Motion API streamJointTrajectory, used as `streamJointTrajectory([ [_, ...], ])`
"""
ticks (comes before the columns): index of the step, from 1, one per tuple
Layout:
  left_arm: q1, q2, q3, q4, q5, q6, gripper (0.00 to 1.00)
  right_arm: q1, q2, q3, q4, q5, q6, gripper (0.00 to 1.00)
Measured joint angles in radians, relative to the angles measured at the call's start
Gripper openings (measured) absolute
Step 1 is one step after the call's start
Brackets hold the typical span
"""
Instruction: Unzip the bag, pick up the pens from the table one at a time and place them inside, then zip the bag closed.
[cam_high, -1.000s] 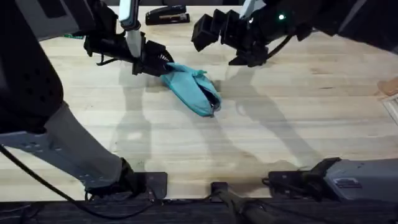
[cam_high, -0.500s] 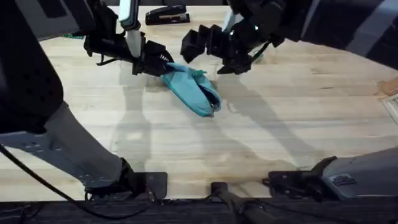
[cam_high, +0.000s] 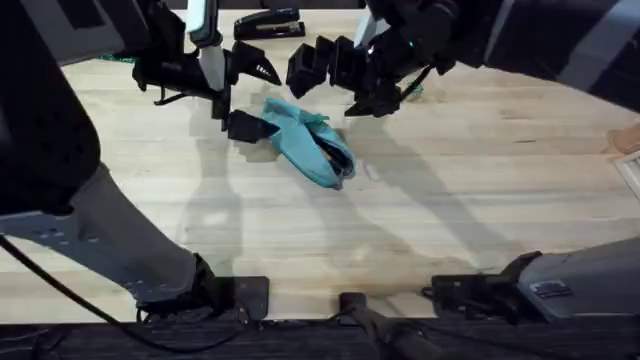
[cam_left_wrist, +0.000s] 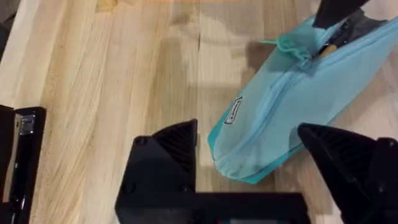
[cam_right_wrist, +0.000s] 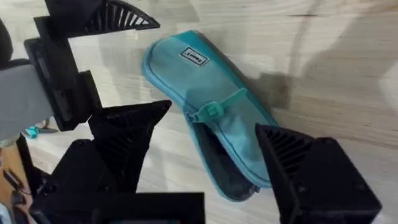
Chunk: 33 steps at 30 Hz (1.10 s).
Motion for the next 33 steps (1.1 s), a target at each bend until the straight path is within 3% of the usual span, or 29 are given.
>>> streamJointTrajectory([
  [26,0.0,0.0,0.0,0.003,0.003,0.0,0.993,0.0,0.0,0.0,-0.003,0.0,0.002,0.998],
  [33,0.0,0.0,0.0,0.002,0.008,0.0,0.993,0.027,0.0,0.0,-0.003,0.0,0.082,0.998],
])
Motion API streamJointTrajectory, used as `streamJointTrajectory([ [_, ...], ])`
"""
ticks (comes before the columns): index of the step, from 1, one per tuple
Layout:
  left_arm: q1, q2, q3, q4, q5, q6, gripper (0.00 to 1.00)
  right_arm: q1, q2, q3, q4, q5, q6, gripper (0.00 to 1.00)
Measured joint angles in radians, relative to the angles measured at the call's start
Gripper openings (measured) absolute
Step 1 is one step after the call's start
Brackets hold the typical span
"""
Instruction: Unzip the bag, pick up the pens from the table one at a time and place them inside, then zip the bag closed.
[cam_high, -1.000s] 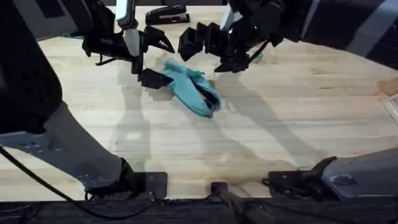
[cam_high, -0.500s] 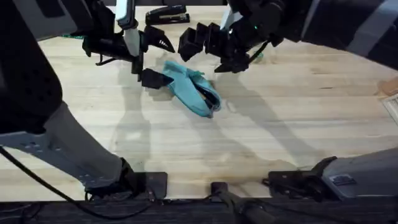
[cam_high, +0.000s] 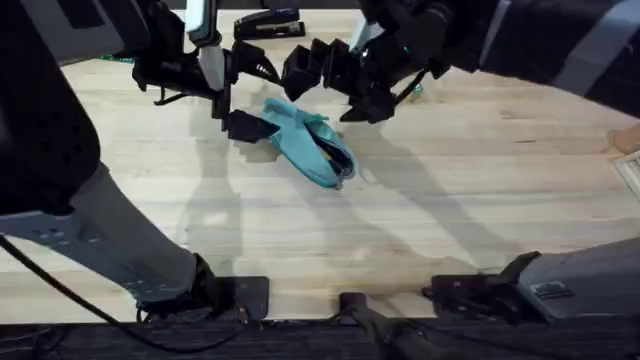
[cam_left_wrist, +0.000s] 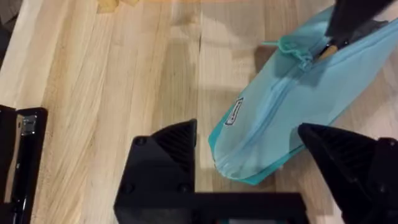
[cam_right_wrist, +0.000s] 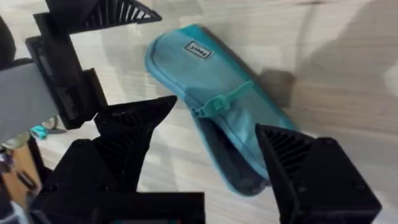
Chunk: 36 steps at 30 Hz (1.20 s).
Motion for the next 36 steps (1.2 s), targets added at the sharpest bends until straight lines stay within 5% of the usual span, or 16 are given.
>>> streamJointTrajectory([
  [11,0.081,0.0,0.0,-0.059,0.054,0.007,0.995,0.012,0.0,0.0,0.003,0.003,0.342,0.998],
  [20,0.185,0.0,0.0,-0.188,0.063,0.141,0.993,0.031,0.065,0.0,0.018,0.033,0.468,0.964],
  [36,0.188,0.0,0.0,-0.183,0.073,0.193,0.993,0.038,0.106,0.0,0.049,0.077,0.556,0.446],
])
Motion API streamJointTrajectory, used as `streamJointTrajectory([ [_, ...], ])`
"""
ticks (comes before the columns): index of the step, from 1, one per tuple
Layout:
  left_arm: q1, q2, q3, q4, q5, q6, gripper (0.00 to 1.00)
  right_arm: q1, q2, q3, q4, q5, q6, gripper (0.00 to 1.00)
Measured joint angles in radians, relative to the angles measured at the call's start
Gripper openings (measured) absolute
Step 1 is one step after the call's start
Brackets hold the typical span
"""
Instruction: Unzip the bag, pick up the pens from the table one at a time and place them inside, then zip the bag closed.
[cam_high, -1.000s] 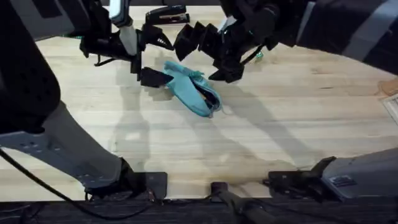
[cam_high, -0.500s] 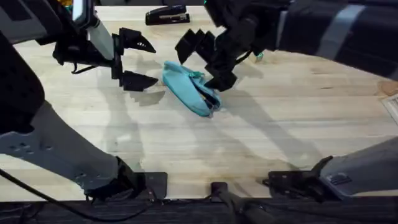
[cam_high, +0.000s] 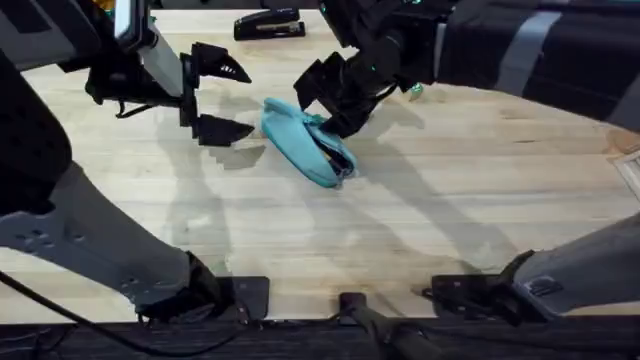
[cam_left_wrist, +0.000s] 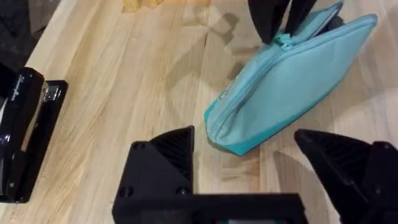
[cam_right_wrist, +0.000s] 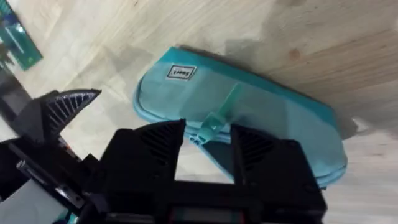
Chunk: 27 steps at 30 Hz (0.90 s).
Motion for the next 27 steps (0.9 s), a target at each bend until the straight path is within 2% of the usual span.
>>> streamJointTrajectory([
  [7,0.0,0.0,0.0,0.0,0.0,0.003,0.995,0.0,0.017,0.0,0.0,0.014,0.014,0.318],
  [12,0.0,0.0,0.0,0.0,0.0,0.004,0.993,0.001,0.029,0.0,-0.001,0.013,0.02,0.351],
  [13,0.0,0.0,0.0,0.0,0.0,0.004,0.993,0.001,0.029,0.0,0.0,0.014,0.02,0.333],
  [16,0.0,0.0,0.0,0.0,0.0,0.004,0.993,0.001,0.029,0.0,0.0,0.014,0.025,0.196],
  [18,0.0,0.0,0.0,-0.001,0.0,0.004,0.993,0.001,0.029,0.0,0.001,0.014,0.027,0.069],
  [19,0.0,0.0,0.0,-0.001,0.0,0.004,0.993,0.001,0.029,0.0,-0.001,0.014,0.03,0.047],
  [24,0.0,0.0,0.0,-0.004,0.0,0.004,0.994,0.0,0.029,0.0,-0.009,0.005,0.098,0.031],
  [27,0.0,0.0,0.0,-0.004,0.0,0.004,0.994,-0.004,0.029,0.0,0.011,-0.013,0.089,0.03],
])
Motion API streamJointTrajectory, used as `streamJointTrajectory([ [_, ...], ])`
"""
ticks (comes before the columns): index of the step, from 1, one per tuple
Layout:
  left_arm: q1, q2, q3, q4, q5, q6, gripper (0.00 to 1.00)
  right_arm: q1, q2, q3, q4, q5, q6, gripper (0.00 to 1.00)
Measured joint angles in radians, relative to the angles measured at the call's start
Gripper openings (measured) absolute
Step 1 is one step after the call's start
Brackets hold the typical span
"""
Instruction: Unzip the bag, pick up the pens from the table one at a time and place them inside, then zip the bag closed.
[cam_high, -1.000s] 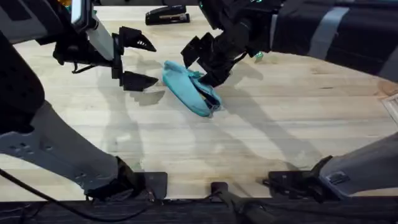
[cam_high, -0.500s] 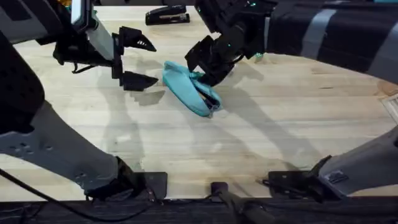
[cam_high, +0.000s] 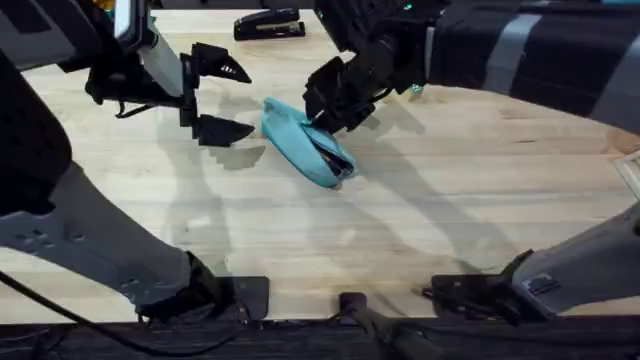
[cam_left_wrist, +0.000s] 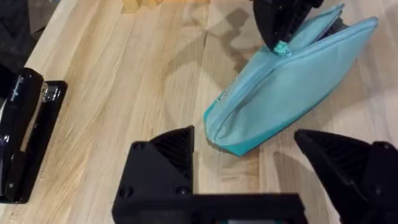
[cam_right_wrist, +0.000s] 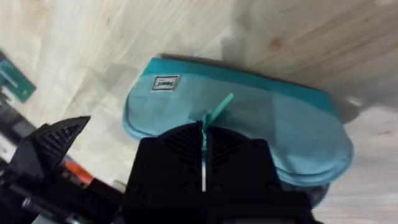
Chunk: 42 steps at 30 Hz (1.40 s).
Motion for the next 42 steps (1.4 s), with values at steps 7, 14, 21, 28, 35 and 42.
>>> streamJointTrajectory([
  [7,0.0,0.0,0.0,0.0,0.016,0.0,0.994,-0.012,-0.014,0.0,0.041,-0.022,-0.093,0.033],
  [14,-0.013,0.0,0.0,0.005,0.05,0.0,0.994,-0.012,-0.069,0.0,0.042,-0.024,-0.202,0.032],
  [21,-0.077,0.0,0.0,0.026,0.044,0.003,0.993,-0.011,-0.078,0.0,0.041,-0.006,-0.351,0.031],
  [28,-0.146,0.0,0.0,0.059,-0.014,0.003,0.994,-0.011,-0.078,0.0,0.042,-0.01,-0.517,0.031],
  [35,-0.187,0.0,0.0,0.142,-0.076,-0.049,0.994,-0.01,-0.088,0.0,0.041,-0.015,-0.619,0.03],
  [42,-0.217,0.0,0.0,0.162,-0.09,-0.081,0.224,-0.008,-0.111,0.0,0.04,-0.018,-0.656,0.03],
])
